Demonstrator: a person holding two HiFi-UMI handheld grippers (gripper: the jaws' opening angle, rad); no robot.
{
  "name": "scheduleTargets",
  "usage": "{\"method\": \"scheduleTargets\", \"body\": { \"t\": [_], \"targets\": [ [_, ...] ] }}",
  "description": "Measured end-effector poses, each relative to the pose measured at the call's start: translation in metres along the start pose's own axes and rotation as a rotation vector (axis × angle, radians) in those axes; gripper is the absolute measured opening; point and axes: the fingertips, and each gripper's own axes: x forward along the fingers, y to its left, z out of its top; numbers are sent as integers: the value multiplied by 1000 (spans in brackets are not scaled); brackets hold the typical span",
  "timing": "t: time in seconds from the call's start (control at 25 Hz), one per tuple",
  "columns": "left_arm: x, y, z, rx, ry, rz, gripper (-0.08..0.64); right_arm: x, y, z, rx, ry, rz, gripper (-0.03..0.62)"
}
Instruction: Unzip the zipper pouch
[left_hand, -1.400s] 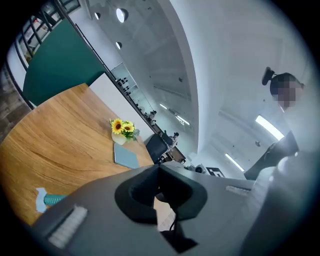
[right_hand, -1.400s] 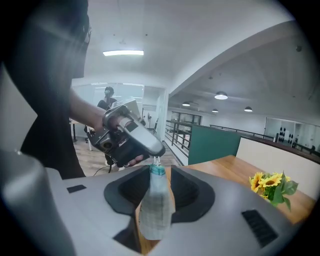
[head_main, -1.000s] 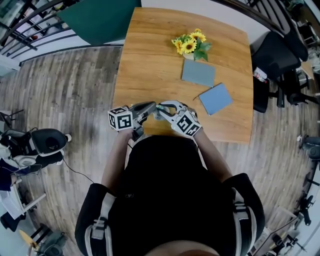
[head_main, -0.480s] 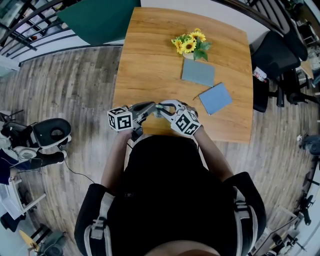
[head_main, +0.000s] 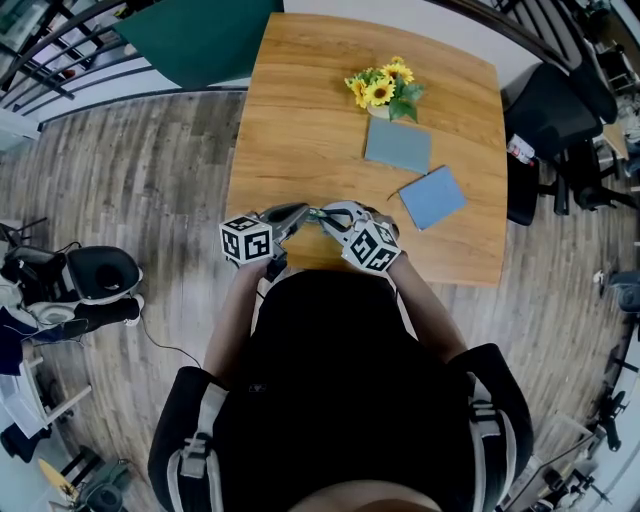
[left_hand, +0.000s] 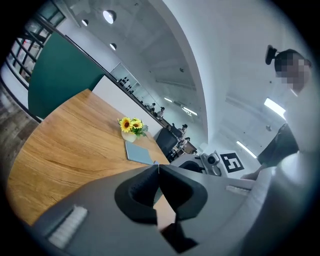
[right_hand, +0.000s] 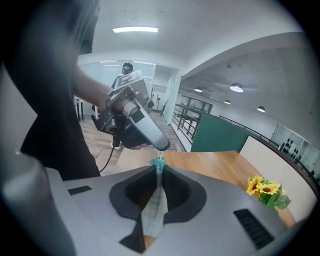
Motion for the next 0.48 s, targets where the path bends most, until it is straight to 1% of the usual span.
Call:
{"method": "scheduleTargets", "body": {
  "t": [0.04, 0.24, 0.48],
  "targets": [
    [0, 2, 0, 5, 2, 7, -3, -1, -1, 0, 5, -2, -2, 40],
    [2, 2, 3, -1, -8, -14, -2, -3, -4, -2, 13, -8, -13, 40],
    [6, 5, 7, 4, -13, 4, -3, -4, -10, -5, 23, -19, -36, 40]
  ]
}}
